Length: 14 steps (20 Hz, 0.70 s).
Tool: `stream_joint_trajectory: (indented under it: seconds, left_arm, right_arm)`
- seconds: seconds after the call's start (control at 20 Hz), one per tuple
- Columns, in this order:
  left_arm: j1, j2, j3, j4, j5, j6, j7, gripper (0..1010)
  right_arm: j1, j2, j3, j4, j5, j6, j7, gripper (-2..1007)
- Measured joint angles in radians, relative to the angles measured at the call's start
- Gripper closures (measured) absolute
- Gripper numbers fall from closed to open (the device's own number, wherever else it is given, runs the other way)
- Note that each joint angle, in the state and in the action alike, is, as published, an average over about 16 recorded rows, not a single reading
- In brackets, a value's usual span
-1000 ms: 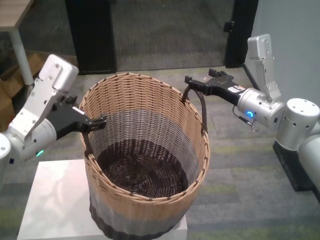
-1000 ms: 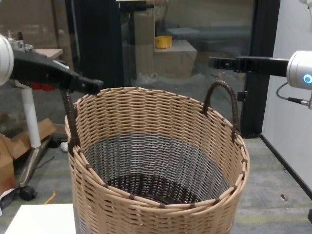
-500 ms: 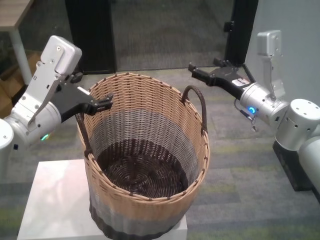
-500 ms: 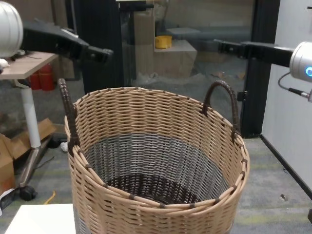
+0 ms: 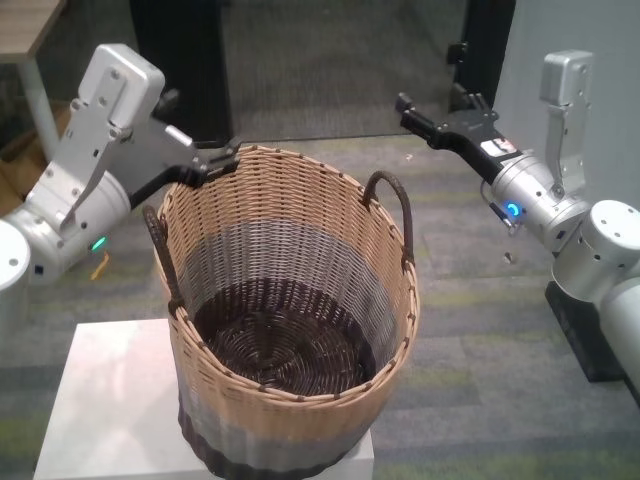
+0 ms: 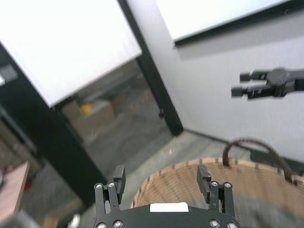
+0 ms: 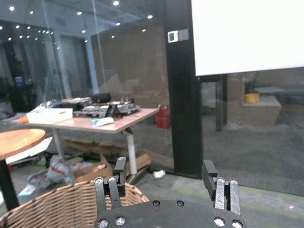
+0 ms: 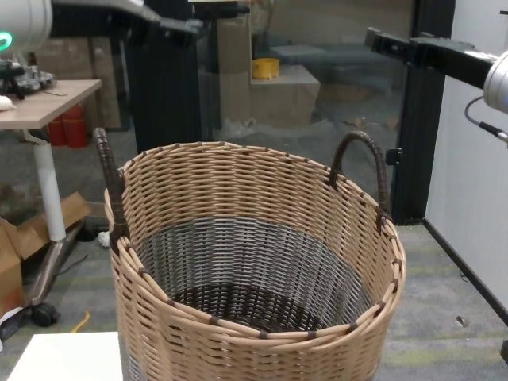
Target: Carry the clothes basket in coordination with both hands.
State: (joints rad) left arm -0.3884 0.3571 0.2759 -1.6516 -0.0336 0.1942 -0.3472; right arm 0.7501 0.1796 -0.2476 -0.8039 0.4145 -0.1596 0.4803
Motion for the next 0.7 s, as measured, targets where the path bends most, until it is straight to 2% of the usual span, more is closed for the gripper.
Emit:
stream_joint_trajectory:
  seconds: [0.2, 0.4, 0.55, 0.7]
  left_arm:
    - [-0.019, -0.008, 0.005, 0.026, -0.005, -0.073, -0.008, 8]
    - [-0.031, -0.013, 0.009, 0.044, -0.011, -0.121, -0.015, 8]
    - [-0.035, -0.016, 0.011, 0.052, -0.015, -0.139, -0.018, 8]
    - [-0.035, -0.015, 0.011, 0.052, -0.015, -0.137, -0.016, 8]
  right_arm:
    - [-0.008, -0.003, 0.013, -0.011, 0.001, -0.021, -0.01, 2]
    - [-0.012, -0.006, 0.021, -0.017, 0.003, -0.028, -0.016, 2]
    - [-0.013, -0.007, 0.024, -0.019, 0.004, -0.029, -0.017, 2]
    - [-0.013, -0.007, 0.023, -0.019, 0.004, -0.028, -0.017, 2]
